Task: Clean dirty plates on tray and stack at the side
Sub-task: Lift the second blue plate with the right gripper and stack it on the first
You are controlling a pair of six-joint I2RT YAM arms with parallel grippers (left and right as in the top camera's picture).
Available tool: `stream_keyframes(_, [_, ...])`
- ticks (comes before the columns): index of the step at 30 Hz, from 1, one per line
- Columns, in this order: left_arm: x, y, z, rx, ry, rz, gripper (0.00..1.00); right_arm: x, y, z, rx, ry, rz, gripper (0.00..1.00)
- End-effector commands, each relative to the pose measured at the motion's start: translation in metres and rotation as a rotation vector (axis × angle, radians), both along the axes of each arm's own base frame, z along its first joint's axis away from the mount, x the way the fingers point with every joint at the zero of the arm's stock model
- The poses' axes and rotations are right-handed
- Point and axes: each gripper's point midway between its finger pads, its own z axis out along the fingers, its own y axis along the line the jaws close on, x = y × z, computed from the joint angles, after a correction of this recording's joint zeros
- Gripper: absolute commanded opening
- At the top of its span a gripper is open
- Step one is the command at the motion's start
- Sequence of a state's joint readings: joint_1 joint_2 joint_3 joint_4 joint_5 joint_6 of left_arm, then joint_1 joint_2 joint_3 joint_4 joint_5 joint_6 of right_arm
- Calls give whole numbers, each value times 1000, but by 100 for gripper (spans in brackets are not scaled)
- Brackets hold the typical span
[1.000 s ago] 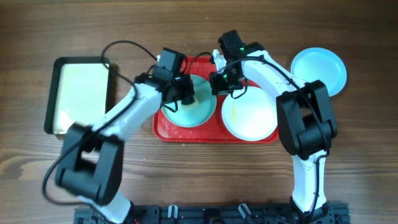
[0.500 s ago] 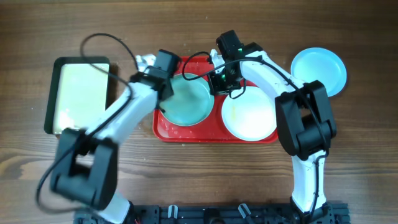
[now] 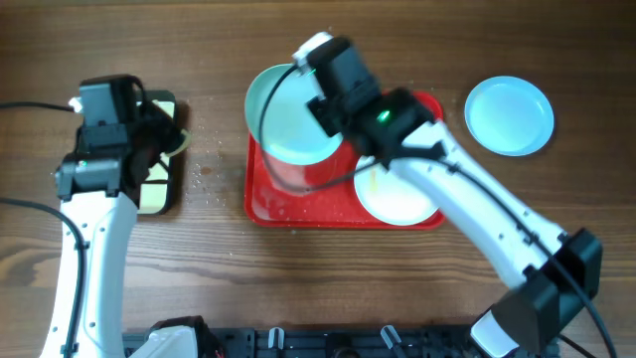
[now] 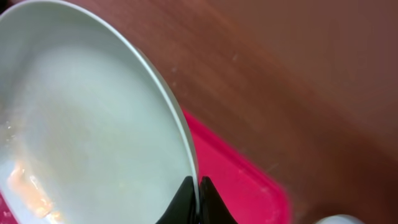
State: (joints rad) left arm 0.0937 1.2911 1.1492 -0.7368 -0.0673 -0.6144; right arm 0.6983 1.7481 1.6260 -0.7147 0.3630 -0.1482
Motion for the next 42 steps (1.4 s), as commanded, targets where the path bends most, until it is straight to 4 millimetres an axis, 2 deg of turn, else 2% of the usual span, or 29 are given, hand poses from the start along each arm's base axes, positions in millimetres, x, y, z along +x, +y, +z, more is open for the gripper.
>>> stream_keyframes(1, [-5, 16, -4, 9, 19, 7, 4, -6, -15, 44, -404, -251, -18, 4])
stream_keyframes(3, [-5, 18, -4, 9, 20, 13, 4, -16, -2, 73, -569, -382, -7, 4])
stream_keyframes(4, [-5, 18, -4, 9, 20, 13, 4, -18, 1, 80, -598, -410, -7, 4])
stream_keyframes(8, [-5, 18, -4, 9, 21, 13, 4, -28, 22, 131, -767, -575, -6, 4])
stream_keyframes(11, [-5, 18, -4, 10, 20, 13, 4, -31, 31, 156, -810, -641, -7, 4])
stream_keyframes(13, [-5, 18, -4, 9, 20, 13, 4, -31, 33, 162, -768, -666, -23, 4])
stream_keyframes(14, [-5, 18, -4, 10, 21, 13, 4, -29, 34, 160, -697, -670, -39, 4])
stream_keyframes(15, [-5, 18, -4, 9, 21, 13, 4, -23, 35, 144, -570, -643, -48, 4])
stream_keyframes(16, [-6, 17, -4, 9, 21, 13, 4, -19, 41, 115, -471, -561, 23, 4])
stream_keyframes(18, [-6, 17, -4, 9, 21, 12, 4, -34, 65, 22, -218, -170, 339, 4])
stream_keyframes(19, [-6, 17, -4, 9, 22, 12, 4, -25, 49, 4, -102, -51, 265, 4])
stream_keyframes(21, [-6, 17, -4, 9, 22, 13, 4, 16, -19, -1, 67, 17, -77, 4])
stream_keyframes(24, [-6, 17, -5, 8, 25, 12, 4, 58, -118, -11, 267, 123, -303, 4])
stream_keyframes(26, [-7, 17, -5, 8, 28, 13, 4, 68, -178, -14, 435, 205, -350, 4])
stream_keyframes(28, [-7, 17, -5, 8, 28, 13, 4, 71, -259, -17, 572, 229, -469, 4])
stream_keyframes(30, [-7, 17, -5, 8, 28, 12, 4, 55, -356, -32, 663, 244, -696, 4])
stream_keyframes(31, [-7, 17, -5, 8, 28, 12, 4, 45, -388, -42, 675, 253, -775, 4])
stream_keyframes(32, [-7, 17, -5, 8, 27, 12, 4, 39, -408, -51, 697, 265, -839, 4])
stream_keyframes(34, [-6, 17, -5, 8, 24, 12, 4, 32, -434, -71, 709, 289, -927, 4])
stream_keyframes(35, [-6, 17, -5, 8, 25, 12, 4, 28, -450, -87, 666, 305, -993, 4])
stream_keyframes(37, [-6, 17, -5, 8, 25, 12, 4, 26, -467, -114, 582, 327, -1066, 4])
stream_keyframes(39, [-6, 17, -5, 8, 25, 12, 4, 29, -468, -131, 579, 355, -1071, 5])
stream_keyframes(40, [-6, 17, -5, 8, 25, 12, 4, 29, -467, -138, 581, 369, -1071, 12])
stream_keyframes(41, [-6, 17, -5, 8, 25, 12, 4, 29, -466, -143, 584, 382, -1072, 26])
stream_keyframes(42, [-6, 17, -5, 8, 25, 12, 4, 31, -462, -147, 600, 396, -1056, 57])
